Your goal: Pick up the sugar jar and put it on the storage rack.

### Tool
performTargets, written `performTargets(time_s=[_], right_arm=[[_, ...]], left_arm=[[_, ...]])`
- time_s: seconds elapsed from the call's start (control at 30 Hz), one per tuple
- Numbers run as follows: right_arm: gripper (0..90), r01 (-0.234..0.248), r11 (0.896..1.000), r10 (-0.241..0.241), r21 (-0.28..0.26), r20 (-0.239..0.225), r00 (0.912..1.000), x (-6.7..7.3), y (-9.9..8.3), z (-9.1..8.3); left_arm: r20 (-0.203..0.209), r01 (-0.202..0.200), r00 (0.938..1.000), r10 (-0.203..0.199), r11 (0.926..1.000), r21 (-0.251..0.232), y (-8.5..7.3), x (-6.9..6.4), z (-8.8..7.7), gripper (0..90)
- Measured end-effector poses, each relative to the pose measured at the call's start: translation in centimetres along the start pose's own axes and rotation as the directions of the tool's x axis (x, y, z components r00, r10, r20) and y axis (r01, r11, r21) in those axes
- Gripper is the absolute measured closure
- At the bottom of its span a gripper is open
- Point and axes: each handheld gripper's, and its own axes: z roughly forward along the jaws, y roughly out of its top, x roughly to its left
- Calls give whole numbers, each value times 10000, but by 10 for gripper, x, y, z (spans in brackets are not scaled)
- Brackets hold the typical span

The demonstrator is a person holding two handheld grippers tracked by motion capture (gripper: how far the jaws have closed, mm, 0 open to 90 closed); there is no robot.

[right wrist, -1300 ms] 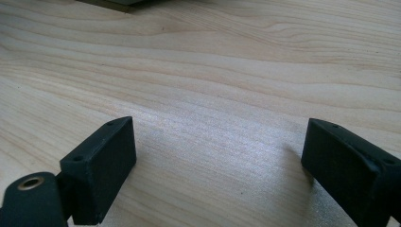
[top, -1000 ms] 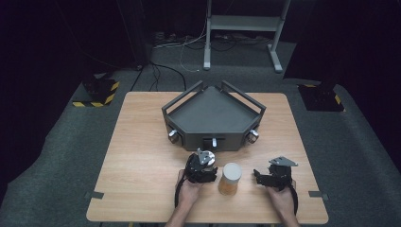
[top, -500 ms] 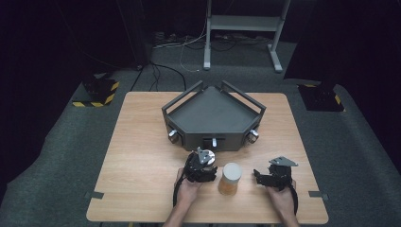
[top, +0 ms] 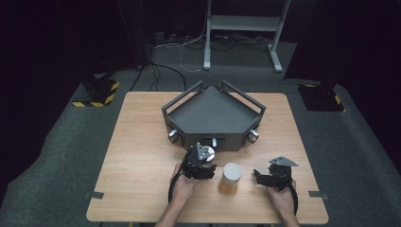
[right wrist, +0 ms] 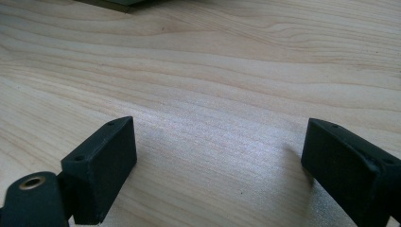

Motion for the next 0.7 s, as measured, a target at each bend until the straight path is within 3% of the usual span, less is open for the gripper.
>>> performTargets(time_s=[0.17, 0.2, 0.23, 0.27, 0.3, 0.37, 0.4, 0.43, 0.47, 0.53, 0.7], right_arm=[[108, 0, 10000, 0, 0, -2, 10000, 0, 0, 0], [107, -3, 10000, 3, 2, -1, 10000, 0, 0, 0], [107, -15, 10000, 15, 5, -3, 10000, 0, 0, 0], [107, -16, 10000, 16, 5, -6, 10000, 0, 0, 0], [107, -17, 10000, 17, 5, -6, 10000, 0, 0, 0], [107, -1, 10000, 1, -1, -9, 10000, 0, 0, 0], [107, -1, 10000, 1, -1, -9, 10000, 0, 0, 0], [107, -2, 10000, 2, -1, -8, 10000, 0, 0, 0], [107, -2, 10000, 2, -1, -8, 10000, 0, 0, 0], [107, -3, 10000, 3, -1, -9, 10000, 0, 0, 0], [107, -4, 10000, 4, 0, -10, 10000, 0, 0, 0]], left_arm=[[221, -33, 9997, 34, 10000, -38, 9, 6, -9, 316], [187, 767, 9970, -754, 9940, -786, -1, -1, -5, 316], [160, 554, 9984, -545, 9961, -680, 2, 1, -8, 316], [230, 640, 9978, -624, 9951, -749, 3, 2, -9, 317], [375, -73, 9993, 74, 10000, -23, 16, 10, -17, 317], [381, -183, 9991, 183, 9998, -5, 20, 11, -20, 317], [216, 1807, 9834, -1800, 9640, -1952, -7, -11, -4, 317], [296, 212, 9994, -198, 9987, -463, 17, 8, -18, 317], [429, -79, 9990, 85, 9999, -145, 26, 14, -23, 316], [506, -216, 9985, 216, 9998, -14, 31, 17, -25, 317], [708, -253, 9971, 262, 9996, -137, 41, 25, -33, 317]])
